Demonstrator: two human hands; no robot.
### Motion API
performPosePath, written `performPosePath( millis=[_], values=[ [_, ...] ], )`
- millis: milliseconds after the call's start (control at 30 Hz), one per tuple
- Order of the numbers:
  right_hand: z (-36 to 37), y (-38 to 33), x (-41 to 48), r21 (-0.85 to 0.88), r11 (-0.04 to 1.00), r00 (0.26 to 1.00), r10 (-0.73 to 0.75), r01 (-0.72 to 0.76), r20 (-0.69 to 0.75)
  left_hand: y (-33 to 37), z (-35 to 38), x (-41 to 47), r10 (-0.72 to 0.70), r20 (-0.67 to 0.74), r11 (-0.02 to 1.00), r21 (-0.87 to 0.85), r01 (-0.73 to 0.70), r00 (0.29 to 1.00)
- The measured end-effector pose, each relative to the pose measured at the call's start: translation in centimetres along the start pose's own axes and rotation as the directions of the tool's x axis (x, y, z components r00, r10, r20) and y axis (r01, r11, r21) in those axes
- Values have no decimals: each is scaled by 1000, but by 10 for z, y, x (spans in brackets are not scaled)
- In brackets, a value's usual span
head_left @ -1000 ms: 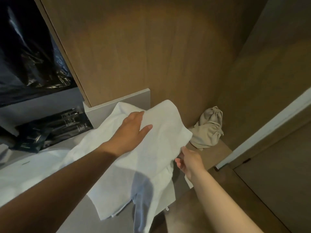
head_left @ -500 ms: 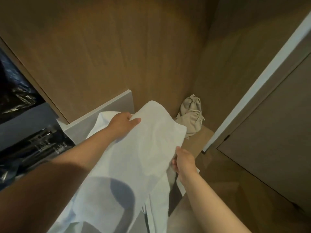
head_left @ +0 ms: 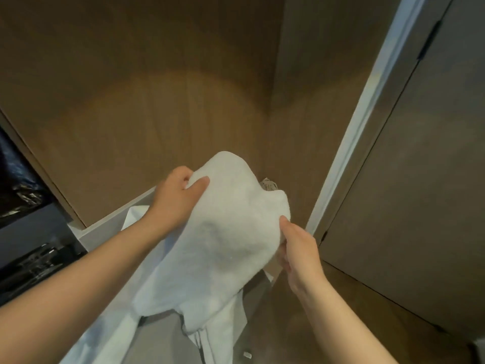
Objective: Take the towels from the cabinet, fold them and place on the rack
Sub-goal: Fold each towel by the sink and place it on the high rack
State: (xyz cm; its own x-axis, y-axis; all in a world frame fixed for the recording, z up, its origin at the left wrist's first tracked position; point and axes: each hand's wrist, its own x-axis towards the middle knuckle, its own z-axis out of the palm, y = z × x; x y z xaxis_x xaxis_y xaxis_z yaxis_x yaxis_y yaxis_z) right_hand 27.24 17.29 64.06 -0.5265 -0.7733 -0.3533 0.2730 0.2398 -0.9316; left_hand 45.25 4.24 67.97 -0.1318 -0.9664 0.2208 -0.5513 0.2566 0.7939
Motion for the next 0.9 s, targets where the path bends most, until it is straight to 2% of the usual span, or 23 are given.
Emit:
performPosePath(
  millis=[167,267,400,467,567,633,700,833,900],
  values=[
    [-72,-72,-21,10,976,976,-217,217,-31,110,4,-20,161,-57,983,-74,-165,985],
    [-119,-113,-30,-28,926,921,-378,377,-92,168,13,-34,263,-82,957,-101,-271,961],
    [-171,-160,-35,-11,842,829,-534,540,-169,224,34,-47,330,-195,918,-162,-363,923],
    [-187,-178,-33,-13,805,793,-586,593,-167,243,43,-51,308,-226,903,-236,-359,924],
    [-206,-201,-27,-92,752,738,-658,652,-150,267,55,-54,347,-152,860,-343,-378,926],
    [-215,-217,-19,-141,725,713,-689,674,-131,280,59,-48,469,-129,823,-295,-485,874],
    [-220,-235,-9,-169,690,682,-723,704,-112,290,61,-39,533,-127,797,-255,-547,836],
    [-221,-272,17,-196,621,623,-780,759,-54,301,67,-11,538,-136,790,-263,-554,832],
    [-218,-287,34,-212,548,556,-831,809,-21,306,67,5,536,-159,783,-274,-559,829]
  ],
)
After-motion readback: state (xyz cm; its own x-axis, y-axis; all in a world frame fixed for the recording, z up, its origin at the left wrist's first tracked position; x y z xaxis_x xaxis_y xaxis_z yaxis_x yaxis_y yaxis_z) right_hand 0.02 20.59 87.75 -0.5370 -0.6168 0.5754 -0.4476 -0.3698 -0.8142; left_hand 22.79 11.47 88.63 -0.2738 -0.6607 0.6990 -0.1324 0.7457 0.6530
